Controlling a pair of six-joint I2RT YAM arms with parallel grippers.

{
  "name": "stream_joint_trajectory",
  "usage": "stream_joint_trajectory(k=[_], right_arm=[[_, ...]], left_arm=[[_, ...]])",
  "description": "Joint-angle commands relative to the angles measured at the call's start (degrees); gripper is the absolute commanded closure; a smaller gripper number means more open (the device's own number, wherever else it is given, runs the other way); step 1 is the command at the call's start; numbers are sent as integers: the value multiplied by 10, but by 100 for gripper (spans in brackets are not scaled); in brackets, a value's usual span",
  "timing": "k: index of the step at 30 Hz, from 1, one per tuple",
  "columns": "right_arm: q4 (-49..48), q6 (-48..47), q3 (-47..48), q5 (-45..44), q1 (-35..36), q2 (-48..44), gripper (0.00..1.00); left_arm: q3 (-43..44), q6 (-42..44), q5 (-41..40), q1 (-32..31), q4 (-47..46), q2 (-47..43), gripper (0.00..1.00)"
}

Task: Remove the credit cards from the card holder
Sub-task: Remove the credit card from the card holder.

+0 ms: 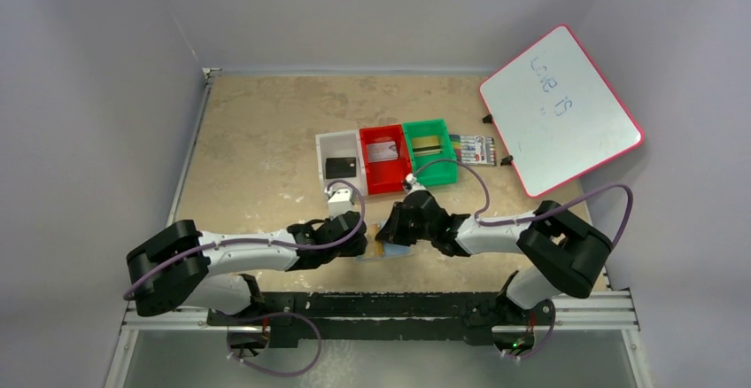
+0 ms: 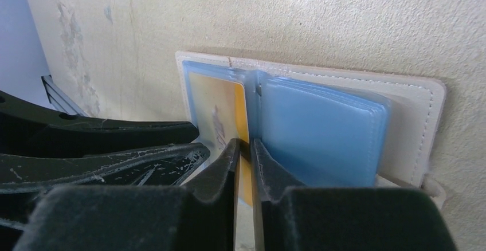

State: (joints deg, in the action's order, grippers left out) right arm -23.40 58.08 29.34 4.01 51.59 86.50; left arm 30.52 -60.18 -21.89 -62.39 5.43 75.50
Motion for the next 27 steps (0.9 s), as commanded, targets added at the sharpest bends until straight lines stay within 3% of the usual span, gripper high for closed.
stream_joint_trajectory(k=[1,7,15,19,27], right_arm=[[-14,13,4,0,-2,-30,88],[13,14,2,-21,-3,-45,99],[16,15,1,-19,-7,-45,99],[2,15,-12,-15,-13,-54,94],[-20,17,-33,8,-34,-57,100]], left_arm=[[18,9,-13,-3,0,3,75],[17,7,-21,-2,8,4,77],[20,10,-26,-3,18,11,77],[23,15,-33,-2,29,16,78],[35,25,-43,-5,47,33,79]])
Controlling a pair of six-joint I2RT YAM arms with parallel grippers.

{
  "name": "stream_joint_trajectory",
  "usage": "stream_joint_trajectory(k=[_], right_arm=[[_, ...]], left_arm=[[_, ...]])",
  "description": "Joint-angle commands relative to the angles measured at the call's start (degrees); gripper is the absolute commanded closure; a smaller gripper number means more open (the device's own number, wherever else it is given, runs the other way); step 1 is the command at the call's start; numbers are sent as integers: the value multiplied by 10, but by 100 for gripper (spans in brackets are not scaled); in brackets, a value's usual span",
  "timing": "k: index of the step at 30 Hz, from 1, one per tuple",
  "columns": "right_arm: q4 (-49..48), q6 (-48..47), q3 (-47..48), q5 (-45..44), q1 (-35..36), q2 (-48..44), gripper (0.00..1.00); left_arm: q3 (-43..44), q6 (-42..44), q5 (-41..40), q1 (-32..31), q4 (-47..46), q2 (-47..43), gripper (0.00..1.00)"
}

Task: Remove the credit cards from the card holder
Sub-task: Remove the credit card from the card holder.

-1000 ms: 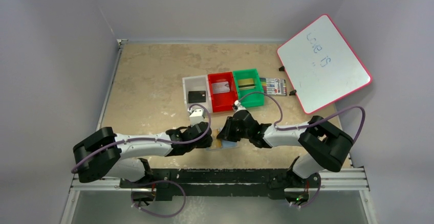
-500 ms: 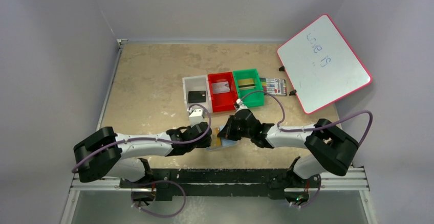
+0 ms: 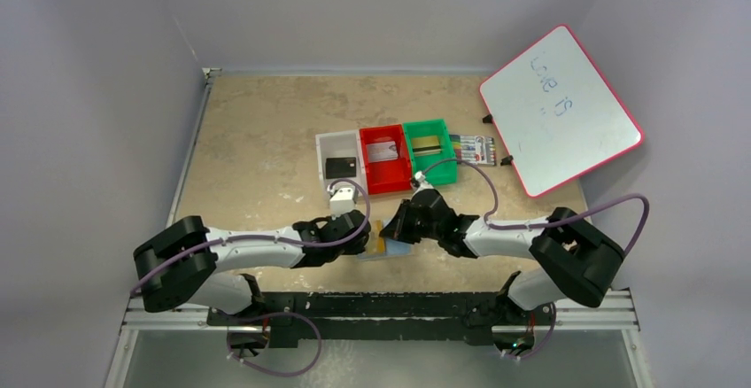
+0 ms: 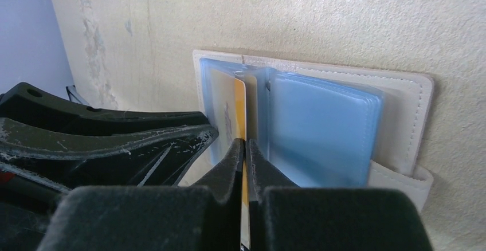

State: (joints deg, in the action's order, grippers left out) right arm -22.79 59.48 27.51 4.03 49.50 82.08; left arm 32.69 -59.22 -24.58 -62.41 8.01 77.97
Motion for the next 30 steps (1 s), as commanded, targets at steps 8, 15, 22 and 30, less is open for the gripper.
stream_joint_trajectory(k=[8,15,22,30], right_arm=[[-37,2,-33,24,-32,-18,100],[-25,-1,-46,22,-46,-37,100],[-82,6,-62,55,-48,-32,90],[-142,14,-57,89,-48,7,87]], left_arm=[[20,16,-25,-8,32,19,80],[28,17,-28,-13,38,27,80],[37,31,-15,-21,21,37,80],[48,31,-18,-27,28,49,80]])
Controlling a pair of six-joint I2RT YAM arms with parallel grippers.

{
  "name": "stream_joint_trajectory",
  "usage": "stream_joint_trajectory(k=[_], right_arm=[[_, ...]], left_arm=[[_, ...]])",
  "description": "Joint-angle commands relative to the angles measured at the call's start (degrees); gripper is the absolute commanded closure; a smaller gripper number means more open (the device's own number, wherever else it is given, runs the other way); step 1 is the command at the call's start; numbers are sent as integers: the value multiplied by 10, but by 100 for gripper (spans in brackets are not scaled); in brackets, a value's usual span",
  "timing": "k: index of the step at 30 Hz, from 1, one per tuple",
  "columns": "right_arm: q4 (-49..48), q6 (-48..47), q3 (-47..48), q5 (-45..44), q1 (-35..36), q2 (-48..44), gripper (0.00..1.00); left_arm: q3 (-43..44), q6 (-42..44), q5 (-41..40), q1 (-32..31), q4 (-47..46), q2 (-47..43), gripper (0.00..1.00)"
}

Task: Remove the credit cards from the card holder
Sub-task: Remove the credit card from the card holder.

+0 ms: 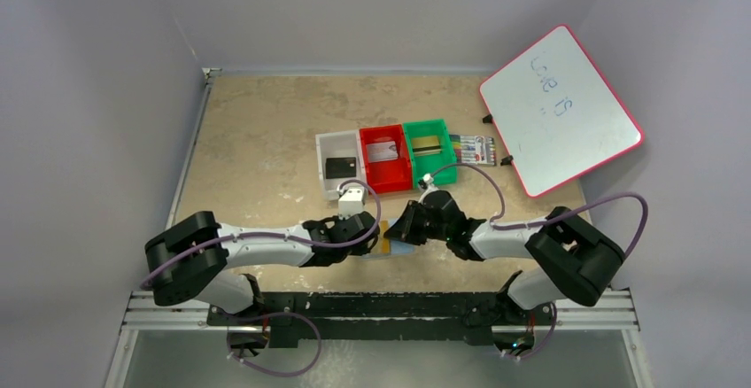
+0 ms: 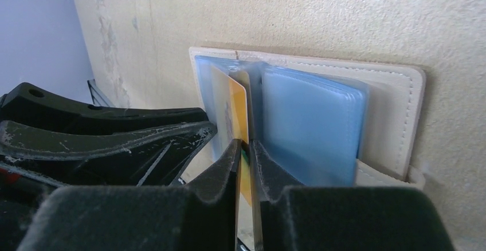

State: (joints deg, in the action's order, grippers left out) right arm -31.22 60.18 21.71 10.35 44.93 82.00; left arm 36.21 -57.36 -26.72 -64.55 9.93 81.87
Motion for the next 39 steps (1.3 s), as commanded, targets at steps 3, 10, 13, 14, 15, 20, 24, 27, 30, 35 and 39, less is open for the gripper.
stream_joint_trajectory(k=[3,10,13,14,15,20,24,27,30,35,39], right_arm=[[-60,8,1,24,-2,6,84],[-46,6,7,13,-2,2,91],[5,1,5,-34,-2,-29,100],[15,5,-6,-57,-2,-54,100],[21,16,-19,-67,-2,-81,100],[114,3,-36,-143,-3,-217,99],[230,-36,5,-191,-2,-262,100],[285,-65,31,-225,-3,-287,100],[292,-103,40,-241,-3,-321,100],[273,-154,41,-256,-2,-364,100],[205,-237,21,-254,-2,-384,100]], left_arm=[[16,13,2,-7,15,11,80],[20,13,0,-8,14,15,81],[22,7,-17,-12,23,9,83],[21,6,-20,-13,23,4,83],[18,7,-23,-13,23,-2,83],[10,5,-31,-13,25,-6,83],[14,4,-37,-12,23,-2,83],[16,5,-42,-13,23,-11,82],[20,6,-49,-13,28,-28,79],[23,5,-64,-13,41,-69,71],[18,1,-82,-14,49,-108,64]])
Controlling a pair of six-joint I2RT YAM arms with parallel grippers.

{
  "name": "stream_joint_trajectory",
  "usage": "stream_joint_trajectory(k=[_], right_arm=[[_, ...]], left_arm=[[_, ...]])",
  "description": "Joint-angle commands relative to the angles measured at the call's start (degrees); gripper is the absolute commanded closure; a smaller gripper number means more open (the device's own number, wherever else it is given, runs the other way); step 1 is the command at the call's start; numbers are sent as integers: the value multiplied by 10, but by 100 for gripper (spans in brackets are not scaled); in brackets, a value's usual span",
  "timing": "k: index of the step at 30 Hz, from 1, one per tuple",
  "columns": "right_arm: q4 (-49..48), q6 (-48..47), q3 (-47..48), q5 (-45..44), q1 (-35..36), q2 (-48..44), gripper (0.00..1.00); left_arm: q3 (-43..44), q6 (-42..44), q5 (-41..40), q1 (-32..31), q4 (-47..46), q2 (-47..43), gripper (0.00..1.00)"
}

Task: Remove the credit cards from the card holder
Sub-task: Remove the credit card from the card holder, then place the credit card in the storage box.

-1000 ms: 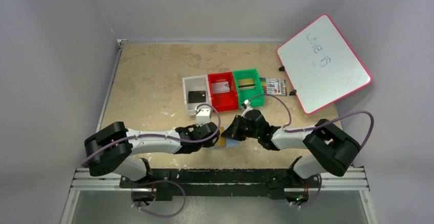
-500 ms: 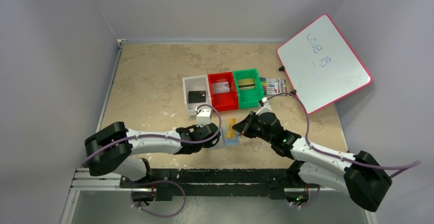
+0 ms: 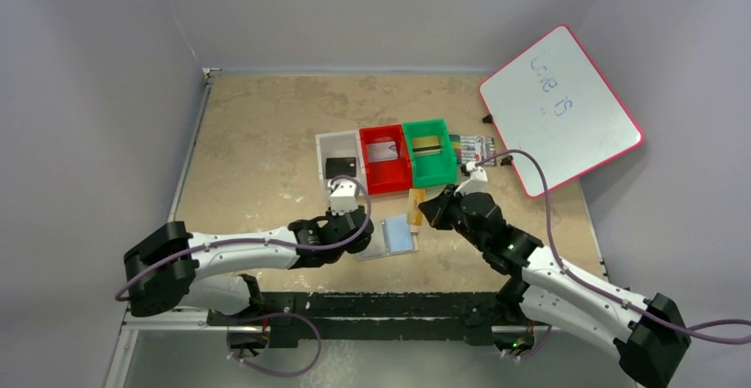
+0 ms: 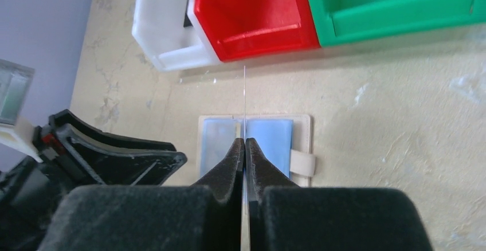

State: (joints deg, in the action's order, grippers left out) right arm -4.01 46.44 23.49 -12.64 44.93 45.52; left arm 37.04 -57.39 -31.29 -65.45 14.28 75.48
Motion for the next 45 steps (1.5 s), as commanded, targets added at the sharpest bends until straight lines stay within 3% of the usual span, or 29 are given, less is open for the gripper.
stream_joint_trajectory(k=[1,4,6,10,14,22,33,45], right_arm=[[-95,-129,-3,-22,-2,-22,100],[-150,-196,0,-24,-3,-15,100],[-145,-189,29,-56,-2,12,100],[-101,-179,136,-76,-3,151,100],[-61,-176,237,-68,-3,278,100],[-75,-186,315,-36,-11,394,100],[-85,-159,377,57,-11,485,100],[-120,-127,392,130,-11,508,100]], left_arm=[[9,-1,-43,-5,10,-53,62],[6,-9,-67,-3,30,-72,52],[5,-18,-84,-4,49,-81,48],[3,-44,-115,-4,86,-95,41],[0,-63,-129,-4,118,-115,40],[-17,-80,-145,-4,166,-172,40],[-23,-79,-152,-4,176,-181,40],[-25,-83,-161,-4,185,-188,40]])
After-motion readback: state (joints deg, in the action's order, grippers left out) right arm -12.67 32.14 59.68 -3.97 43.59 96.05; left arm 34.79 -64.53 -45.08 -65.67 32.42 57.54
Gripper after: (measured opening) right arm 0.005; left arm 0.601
